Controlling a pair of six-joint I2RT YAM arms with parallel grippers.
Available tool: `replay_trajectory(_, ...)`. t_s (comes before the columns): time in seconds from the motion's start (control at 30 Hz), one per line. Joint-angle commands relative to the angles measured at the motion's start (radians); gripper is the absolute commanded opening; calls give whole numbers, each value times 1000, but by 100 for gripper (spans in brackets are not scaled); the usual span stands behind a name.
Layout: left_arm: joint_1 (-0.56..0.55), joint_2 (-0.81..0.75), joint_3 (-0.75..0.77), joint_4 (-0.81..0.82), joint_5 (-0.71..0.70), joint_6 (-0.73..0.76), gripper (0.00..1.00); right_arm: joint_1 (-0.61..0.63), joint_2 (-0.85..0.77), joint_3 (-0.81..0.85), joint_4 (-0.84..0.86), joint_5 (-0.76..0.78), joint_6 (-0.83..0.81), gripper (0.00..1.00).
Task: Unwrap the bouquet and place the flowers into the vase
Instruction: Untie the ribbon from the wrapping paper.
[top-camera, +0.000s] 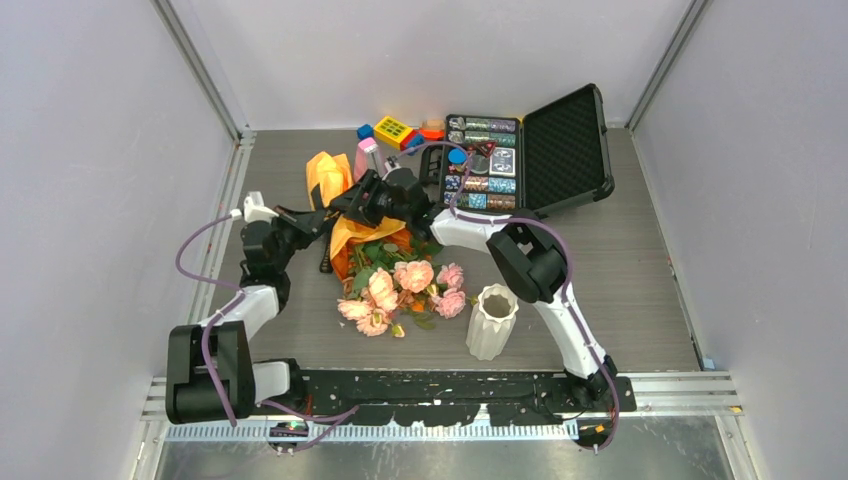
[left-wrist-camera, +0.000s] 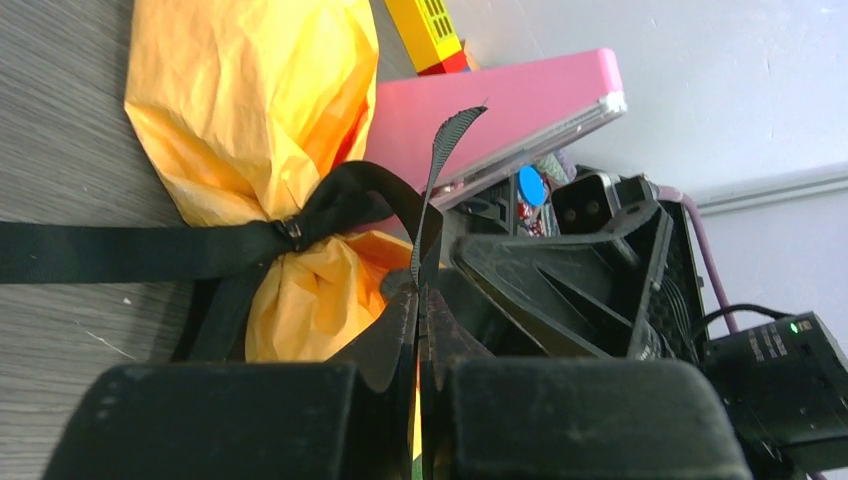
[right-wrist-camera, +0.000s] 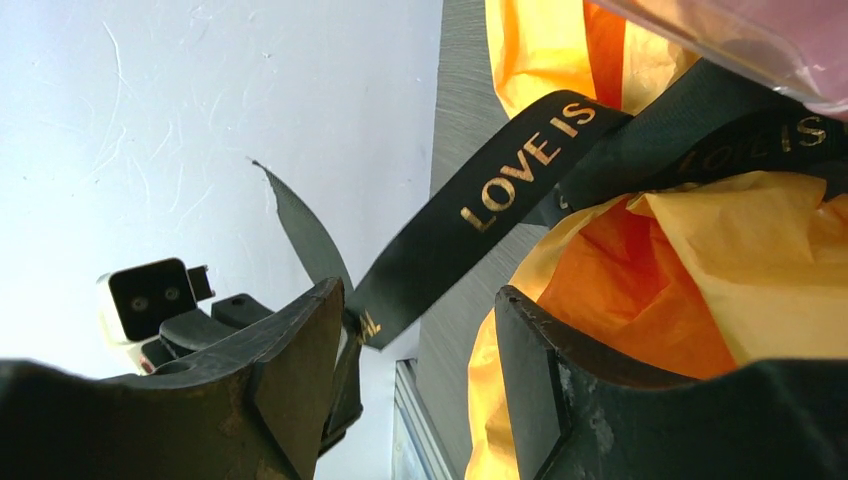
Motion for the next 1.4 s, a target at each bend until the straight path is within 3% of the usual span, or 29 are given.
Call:
replay_trajectory(0.0,-28,1,-17,62,-11,11,0,8,24,67,9,6,24,62)
replay_trajectory(0.17,-39,-1,-29,61,-4,19,0,8,43,104,2,6,26,56)
replay_trajectory(0.23,-41,9,-31,61,6,22,0,8,44,114,2,6,22,42)
replay_trajectory(0.27,-42,13,-31,62,12,22,0,8,43,115,2,7,19,29)
replay_trajectory(0.33,-41,22,-26,61,28,29,0,7,38,113,3,10,8,13)
replay_trajectory(0.4,-41,30,-4,35,61,53,4,8,26,101,3,17,-3,2)
replay_trajectory(0.53,-42,39,69,-112,123,132,42,3,-5,57,8,50,-30,0)
replay_trajectory(0.67,-42,0,60,-198,42,138,59,-9,-35,-1,39,85,-33,0)
replay_trajectory(0.77,-42,-36,30,-268,-83,99,63,-19,-45,-21,48,87,-34,0)
replay_trajectory(0.93,-41,-55,-48,-220,-209,-19,66,-25,-40,-29,56,84,-36,0)
replay_trajectory(1.37,-42,145,-83,23,-338,-199,67,-44,-55,-63,76,87,-33,0)
